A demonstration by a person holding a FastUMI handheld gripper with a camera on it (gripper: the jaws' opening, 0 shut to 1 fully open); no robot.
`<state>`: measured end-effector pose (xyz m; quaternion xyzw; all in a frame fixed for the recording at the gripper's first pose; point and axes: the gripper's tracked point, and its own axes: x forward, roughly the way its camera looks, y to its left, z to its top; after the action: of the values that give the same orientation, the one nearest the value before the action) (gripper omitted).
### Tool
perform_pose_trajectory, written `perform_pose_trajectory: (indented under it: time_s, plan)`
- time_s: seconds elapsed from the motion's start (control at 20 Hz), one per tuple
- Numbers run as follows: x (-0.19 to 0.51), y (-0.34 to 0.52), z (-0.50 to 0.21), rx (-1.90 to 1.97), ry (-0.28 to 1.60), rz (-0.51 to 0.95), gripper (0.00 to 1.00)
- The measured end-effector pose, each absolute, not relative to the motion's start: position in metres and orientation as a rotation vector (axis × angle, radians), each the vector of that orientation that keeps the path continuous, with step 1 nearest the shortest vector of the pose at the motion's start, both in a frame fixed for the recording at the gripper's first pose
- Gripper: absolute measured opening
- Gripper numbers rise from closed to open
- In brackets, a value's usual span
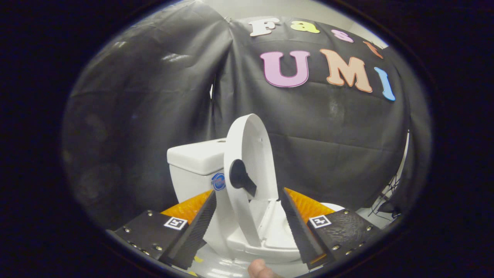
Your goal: Open the toilet lid.
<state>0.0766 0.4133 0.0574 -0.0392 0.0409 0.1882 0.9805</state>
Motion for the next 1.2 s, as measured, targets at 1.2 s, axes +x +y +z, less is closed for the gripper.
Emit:
perform_pose_trajectory:
  time_s: [1.2]
  plan:
    - [0.078, 0.185, 0.084, -0.021, -0.011, 0.21, 0.99]
